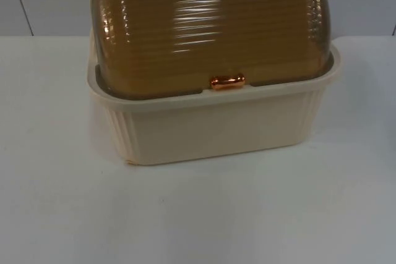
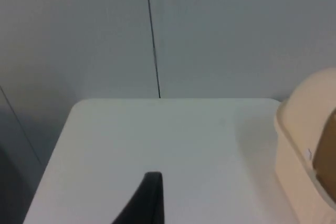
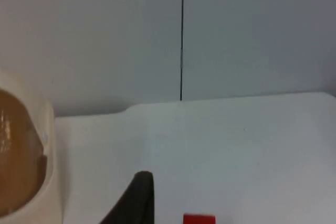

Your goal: Open the box lid with the left hand, place the block into the box with the right hand, then close the box lid with the left hand.

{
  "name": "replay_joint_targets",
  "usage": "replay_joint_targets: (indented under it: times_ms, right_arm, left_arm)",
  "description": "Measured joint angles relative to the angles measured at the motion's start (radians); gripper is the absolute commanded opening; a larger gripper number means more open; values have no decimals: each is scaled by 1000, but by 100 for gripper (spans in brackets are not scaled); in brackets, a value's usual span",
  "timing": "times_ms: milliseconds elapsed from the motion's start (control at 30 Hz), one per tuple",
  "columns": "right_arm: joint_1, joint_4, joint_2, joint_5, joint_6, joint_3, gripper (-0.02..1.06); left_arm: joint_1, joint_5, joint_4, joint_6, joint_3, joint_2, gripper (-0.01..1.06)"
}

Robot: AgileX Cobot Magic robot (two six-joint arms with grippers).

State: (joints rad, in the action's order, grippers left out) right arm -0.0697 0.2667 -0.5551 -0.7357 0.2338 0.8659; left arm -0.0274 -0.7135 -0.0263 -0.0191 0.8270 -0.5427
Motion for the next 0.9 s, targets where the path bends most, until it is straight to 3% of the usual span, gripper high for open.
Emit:
replay_joint_targets:
  times_ms: [400, 667, 900]
  right_arm:
    - [0, 11, -163, 43, 29, 59, 105]
    - [0, 16, -164, 39, 31, 60, 105]
    - [0, 20, -164, 33, 31, 64, 105]
  left_arm:
    - [0, 14, -34, 31, 109, -252, 100]
    - [0, 37, 157, 141, 109, -341, 100]
    - [30, 66, 356, 364, 111, -447, 100]
